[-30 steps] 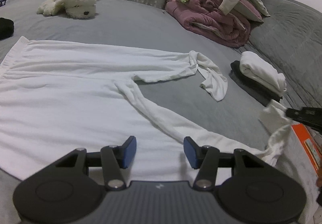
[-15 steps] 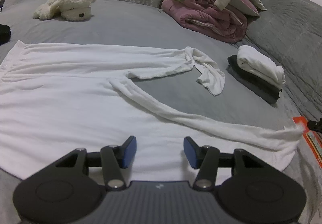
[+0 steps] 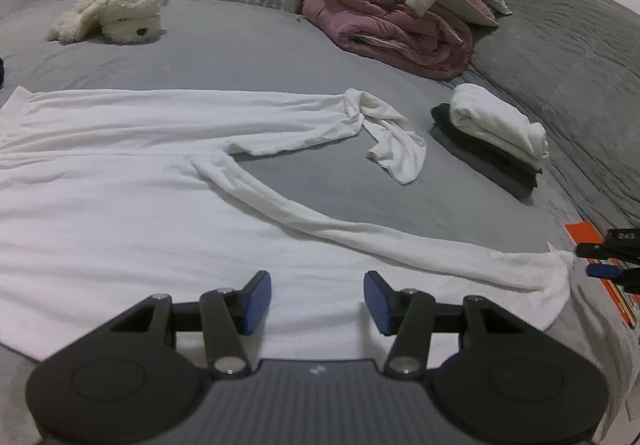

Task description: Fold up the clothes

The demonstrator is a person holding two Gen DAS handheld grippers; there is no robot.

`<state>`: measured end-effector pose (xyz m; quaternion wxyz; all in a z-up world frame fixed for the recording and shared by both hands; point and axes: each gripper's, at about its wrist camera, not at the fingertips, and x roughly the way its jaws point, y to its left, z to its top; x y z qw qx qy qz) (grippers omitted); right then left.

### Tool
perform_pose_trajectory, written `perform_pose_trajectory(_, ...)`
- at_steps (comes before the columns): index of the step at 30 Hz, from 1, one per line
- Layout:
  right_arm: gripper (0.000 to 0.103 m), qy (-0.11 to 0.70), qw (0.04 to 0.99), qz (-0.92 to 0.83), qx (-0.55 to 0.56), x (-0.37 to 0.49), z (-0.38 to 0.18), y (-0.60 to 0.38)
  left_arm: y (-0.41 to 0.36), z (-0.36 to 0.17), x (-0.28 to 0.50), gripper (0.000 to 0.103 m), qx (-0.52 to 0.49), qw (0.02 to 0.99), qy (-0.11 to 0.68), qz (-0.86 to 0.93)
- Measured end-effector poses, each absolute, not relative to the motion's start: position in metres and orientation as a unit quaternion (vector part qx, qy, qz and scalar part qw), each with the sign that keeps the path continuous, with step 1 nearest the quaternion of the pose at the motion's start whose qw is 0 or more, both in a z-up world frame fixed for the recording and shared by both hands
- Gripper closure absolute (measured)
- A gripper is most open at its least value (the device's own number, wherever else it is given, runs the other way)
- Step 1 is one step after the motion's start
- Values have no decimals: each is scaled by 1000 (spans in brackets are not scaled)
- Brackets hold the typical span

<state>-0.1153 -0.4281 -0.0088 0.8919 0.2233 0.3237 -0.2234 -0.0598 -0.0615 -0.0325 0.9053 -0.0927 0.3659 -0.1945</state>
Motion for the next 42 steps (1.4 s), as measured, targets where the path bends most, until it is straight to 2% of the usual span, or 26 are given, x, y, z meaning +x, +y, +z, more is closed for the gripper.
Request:
perform_pose_trajectory(1, 60, 326, 889, -220, 234, -114, -11, -430, -63, -33, -60, 51, -91, 905, 366, -196)
perform_pose_trajectory(3, 83, 331, 883, -213, 254, -112, -17, -432, -64, -34, -61, 51, -89, 905, 365, -197)
perform_pose_trajectory(5, 95, 326, 883, -212, 261, -109, -19, -433, -64, -34, -61, 51, -89, 905, 365, -198)
perform_pose_trajectory(6, 96, 318, 887, -212, 259, -108, -17, -432, -63, -34, -60, 51, -89, 905, 365, -199)
perform_pose_trajectory(13, 97, 299, 908, -171, 239, -85, -11, -415, -63, -35, -59, 51, -92, 903, 367, -202)
perform_pose_trajectory(15, 94, 305, 910, -146, 241, -78, -13, -410, -63, -34, -58, 51, -94, 902, 369, -203)
perform_pose_trajectory(19, 84, 297, 913, -133, 245, -78, -7, -409, -61, -34, -56, 51, -100, 899, 372, -206)
perform_pose_trajectory(20, 72, 291, 914, -138, 247, -82, -4, -412, -61, -34, -56, 51, -102, 898, 374, -207)
perform_pose_trajectory(21, 65, 283, 914, -146, 250, -86, -1, -416, -60, -33, -55, 51, -105, 897, 375, -209)
perform_pose_trajectory(25, 65, 274, 902, -192, 274, -104, 0, -440, -61, -32, -55, 51, -111, 894, 377, -216)
perform_pose_trajectory(31, 65, 317, 878, -217, 287, -110, -17, -453, -67, -33, -57, 51, -102, 893, 375, -227)
perform_pose_trajectory(34, 72, 333, 877, -205, 281, -106, -25, -449, -71, -34, -59, 51, -94, 894, 373, -230)
perform_pose_trajectory(36, 101, 337, 879, -204, 271, -103, -27, -445, -73, -34, -60, 51, -90, 894, 372, -232)
perform_pose_trajectory(42, 101, 318, 892, -231, 223, -106, -9, -434, -73, -33, -59, 52, -92, 890, 374, -243)
